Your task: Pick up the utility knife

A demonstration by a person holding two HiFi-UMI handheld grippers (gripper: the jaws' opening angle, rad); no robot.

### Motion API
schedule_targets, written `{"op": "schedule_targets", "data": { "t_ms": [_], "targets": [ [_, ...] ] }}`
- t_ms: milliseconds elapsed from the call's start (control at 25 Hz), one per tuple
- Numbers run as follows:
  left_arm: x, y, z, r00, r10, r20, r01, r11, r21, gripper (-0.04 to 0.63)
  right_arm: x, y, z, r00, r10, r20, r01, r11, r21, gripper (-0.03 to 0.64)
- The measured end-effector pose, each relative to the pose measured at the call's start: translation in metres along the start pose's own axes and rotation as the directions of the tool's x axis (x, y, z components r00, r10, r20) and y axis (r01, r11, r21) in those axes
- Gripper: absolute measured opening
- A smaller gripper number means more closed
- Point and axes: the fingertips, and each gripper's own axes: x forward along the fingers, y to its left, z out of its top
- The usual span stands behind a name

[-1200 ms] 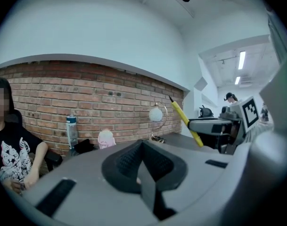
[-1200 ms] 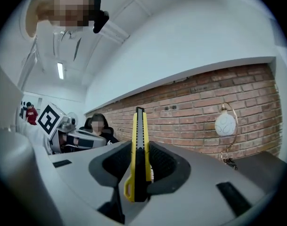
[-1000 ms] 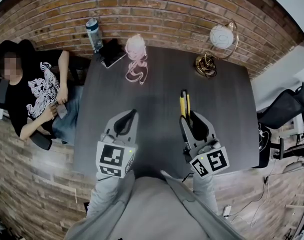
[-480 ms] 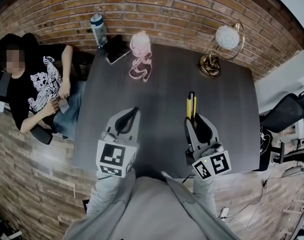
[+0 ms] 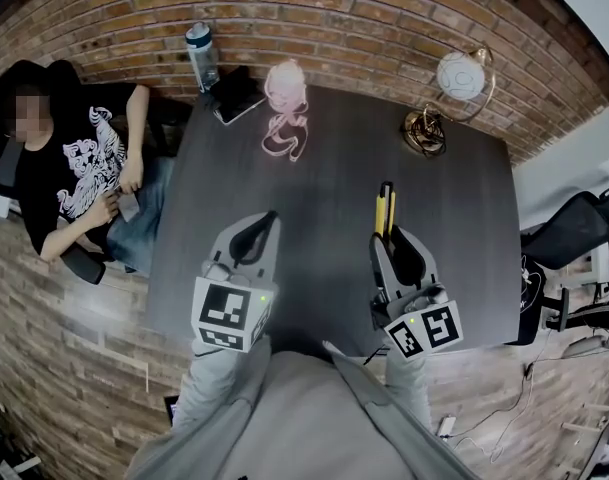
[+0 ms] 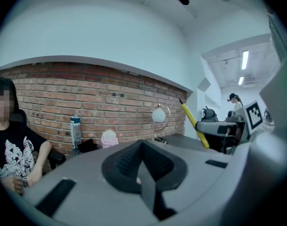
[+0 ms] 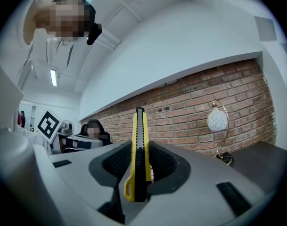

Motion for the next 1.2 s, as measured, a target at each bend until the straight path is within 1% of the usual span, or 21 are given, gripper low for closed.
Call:
{"op": "schedule_targets", "data": {
  "t_ms": [1200],
  "targets": [
    [-0.0053,-0.0027,-0.0014,1.000,0.012,-0.002,-0.012,1.000,-0.001,0.018,-0.0067,-0.0001,0.0000,1.000,0.003,0.005,-0.003,1.000,0.017,0.127]
  ]
}}
